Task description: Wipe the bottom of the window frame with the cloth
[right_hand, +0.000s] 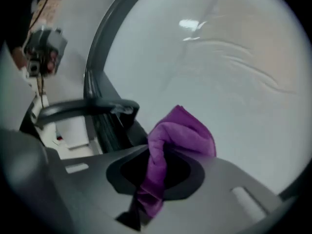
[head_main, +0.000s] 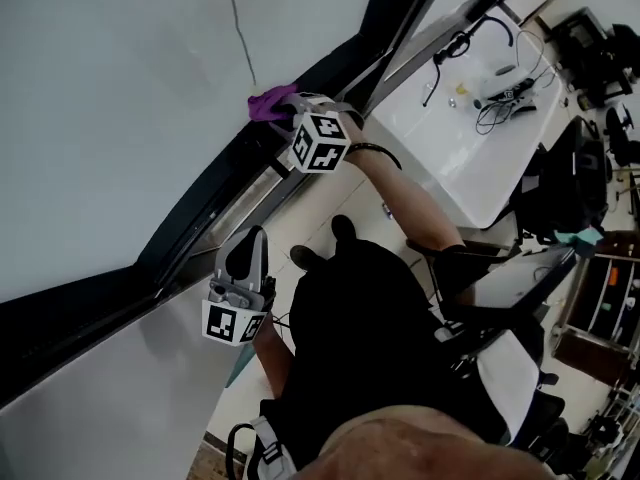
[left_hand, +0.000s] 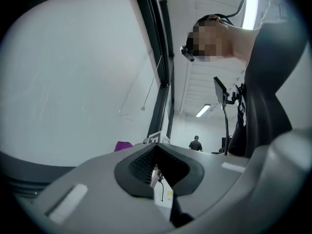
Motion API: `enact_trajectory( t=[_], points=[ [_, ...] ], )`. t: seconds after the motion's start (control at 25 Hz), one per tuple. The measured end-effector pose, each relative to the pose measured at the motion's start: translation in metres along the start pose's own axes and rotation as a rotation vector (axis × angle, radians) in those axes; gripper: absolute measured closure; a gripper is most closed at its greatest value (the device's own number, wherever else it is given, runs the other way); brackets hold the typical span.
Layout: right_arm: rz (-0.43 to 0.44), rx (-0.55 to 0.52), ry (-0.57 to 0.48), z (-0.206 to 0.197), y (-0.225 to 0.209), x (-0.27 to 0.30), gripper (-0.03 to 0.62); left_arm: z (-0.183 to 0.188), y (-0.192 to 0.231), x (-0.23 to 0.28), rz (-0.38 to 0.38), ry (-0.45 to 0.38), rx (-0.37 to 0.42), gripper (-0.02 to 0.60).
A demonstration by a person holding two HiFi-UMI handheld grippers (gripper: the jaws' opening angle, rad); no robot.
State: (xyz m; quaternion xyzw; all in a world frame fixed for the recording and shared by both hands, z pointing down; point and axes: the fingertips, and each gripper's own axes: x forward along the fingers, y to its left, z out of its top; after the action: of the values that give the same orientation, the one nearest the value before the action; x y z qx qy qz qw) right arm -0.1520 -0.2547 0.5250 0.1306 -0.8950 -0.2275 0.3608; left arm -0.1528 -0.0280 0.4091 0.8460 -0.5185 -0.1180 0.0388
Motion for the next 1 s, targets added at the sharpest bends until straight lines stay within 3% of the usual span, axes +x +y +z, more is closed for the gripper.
enact_trajectory(
  t=[0.08, 0.24, 0.36, 0.68, 0.88, 1.0],
  points=[
    [0.013, -0.044, 0.023, -0.003, 0.002, 0.013, 0.531, 0.005, -0.003, 0.006, -0.014, -0.006, 0.016, 0.580],
    [0.094, 0.022, -0.027, -0.005, 0.003, 0.014, 0.528, 0.007, -0.004, 0.019, -0.012, -0.001, 0.051, 0.580],
    [0.086, 0.040, -0.030, -0.032, -0.007, 0.012, 0.526, -0.002, -0.005, 0.039, 0.001, -0.012, 0.043, 0.580],
    [-0.155, 0.196, 0.218, -0.172, -0.148, -0.013, 0.526, -0.010, -0.013, 0.097, -0.036, 0.034, 0.069, 0.580],
    [-0.383, 0.158, 0.453, -0.225, -0.197, -0.023, 0.526, -0.008, -0.021, 0.121, -0.066, 0.043, 0.097, 0.580],
    [-0.452, 0.117, 0.532, -0.234, -0.200, -0.017, 0.526, -0.009, -0.023, 0.126, -0.072, 0.037, 0.106, 0.580]
  ],
)
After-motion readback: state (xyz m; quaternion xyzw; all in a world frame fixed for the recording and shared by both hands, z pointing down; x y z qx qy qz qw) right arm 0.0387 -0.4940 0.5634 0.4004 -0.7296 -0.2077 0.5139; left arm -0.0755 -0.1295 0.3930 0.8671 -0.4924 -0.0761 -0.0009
